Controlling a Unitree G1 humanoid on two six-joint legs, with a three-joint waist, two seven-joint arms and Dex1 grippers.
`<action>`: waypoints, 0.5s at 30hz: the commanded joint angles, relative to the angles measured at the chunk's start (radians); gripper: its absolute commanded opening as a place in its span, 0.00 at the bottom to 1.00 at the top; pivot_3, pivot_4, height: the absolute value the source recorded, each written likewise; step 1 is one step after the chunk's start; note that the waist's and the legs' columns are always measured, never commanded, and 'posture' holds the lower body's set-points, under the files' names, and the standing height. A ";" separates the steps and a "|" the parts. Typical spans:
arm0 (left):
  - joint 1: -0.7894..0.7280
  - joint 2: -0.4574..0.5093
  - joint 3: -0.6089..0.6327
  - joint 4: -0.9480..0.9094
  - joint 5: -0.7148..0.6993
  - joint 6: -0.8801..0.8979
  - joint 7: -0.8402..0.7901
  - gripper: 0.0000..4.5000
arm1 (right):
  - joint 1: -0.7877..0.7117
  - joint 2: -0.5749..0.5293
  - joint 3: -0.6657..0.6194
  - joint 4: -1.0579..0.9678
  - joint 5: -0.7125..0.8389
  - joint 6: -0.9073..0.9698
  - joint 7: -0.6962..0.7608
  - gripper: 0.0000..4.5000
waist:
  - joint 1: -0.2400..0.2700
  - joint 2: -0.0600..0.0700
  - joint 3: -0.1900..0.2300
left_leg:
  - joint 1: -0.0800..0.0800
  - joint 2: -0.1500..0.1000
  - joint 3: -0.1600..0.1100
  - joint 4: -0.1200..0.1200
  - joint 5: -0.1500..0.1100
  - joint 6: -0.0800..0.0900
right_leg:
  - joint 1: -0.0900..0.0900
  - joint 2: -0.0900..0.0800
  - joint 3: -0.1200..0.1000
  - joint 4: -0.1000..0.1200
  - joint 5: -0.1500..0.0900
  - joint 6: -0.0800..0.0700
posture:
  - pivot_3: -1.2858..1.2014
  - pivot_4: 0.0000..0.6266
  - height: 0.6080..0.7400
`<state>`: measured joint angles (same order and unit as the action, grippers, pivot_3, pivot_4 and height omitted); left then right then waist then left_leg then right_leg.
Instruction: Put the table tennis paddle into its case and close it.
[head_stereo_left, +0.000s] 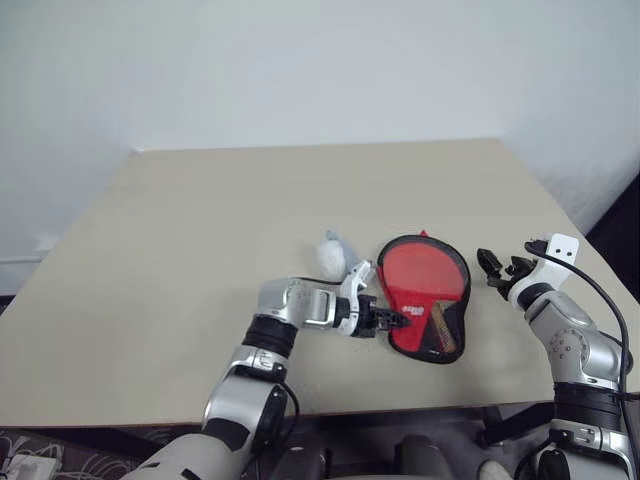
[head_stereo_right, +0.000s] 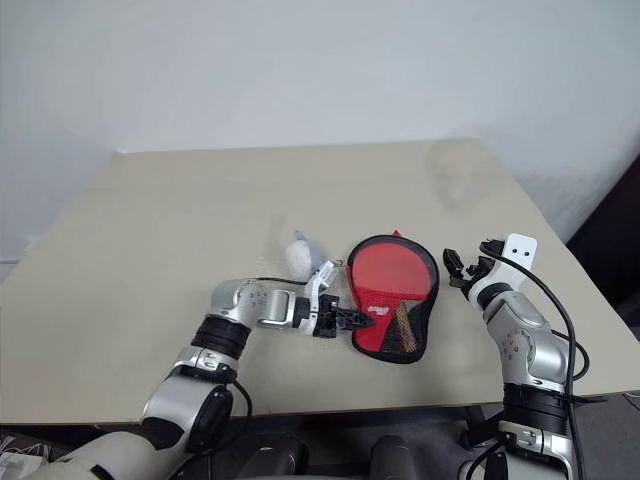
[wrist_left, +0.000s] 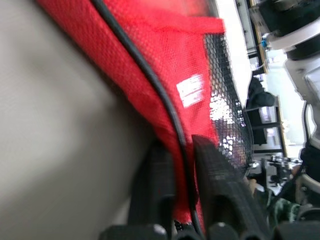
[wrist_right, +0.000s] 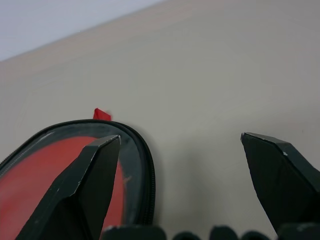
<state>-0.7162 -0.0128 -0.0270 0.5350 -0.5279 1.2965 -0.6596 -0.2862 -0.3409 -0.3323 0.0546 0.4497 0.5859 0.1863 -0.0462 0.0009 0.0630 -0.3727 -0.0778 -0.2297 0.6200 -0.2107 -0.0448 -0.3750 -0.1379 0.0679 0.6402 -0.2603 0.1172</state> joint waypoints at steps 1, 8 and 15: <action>0.006 -0.014 0.041 0.016 -0.020 0.023 0.019 0.00 | -0.008 -0.006 -0.011 -0.055 -0.009 -0.009 -0.016 0.93 | -0.001 0.000 0.000 | 0.000 0.000 0.000 0.000 0.000 0.000 | 0.000 0.000 0.000 0.000 0.000 0.000 | 0.52 0.00 1.00; 0.080 0.086 0.014 -0.134 -0.111 0.170 -0.088 0.00 | 0.009 -0.003 0.003 -0.082 -0.023 -0.003 -0.024 0.93 | -0.011 0.001 0.000 | 0.001 0.001 0.001 -0.002 0.000 0.000 | -0.002 0.000 0.001 0.000 0.000 0.000 | 0.52 0.00 1.00; 0.213 0.193 -0.130 -0.369 -0.200 0.302 -0.114 0.00 | 0.016 -0.009 0.015 -0.100 -0.031 0.008 -0.017 0.93 | -0.019 0.001 -0.001 | 0.003 0.001 0.001 -0.004 0.000 0.000 | -0.001 0.001 0.002 0.001 0.000 0.000 | 0.52 0.00 1.00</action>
<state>-0.5308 0.1958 -0.1231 0.2173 -0.6873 1.5488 -0.7940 -0.2604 -0.3401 -0.3167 0.0069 0.4210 0.5953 0.1665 -0.0657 0.0024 0.0624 -0.3695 -0.0768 -0.2284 0.6160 -0.2109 -0.0447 -0.3755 -0.1373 0.0696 0.6404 -0.2604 0.1171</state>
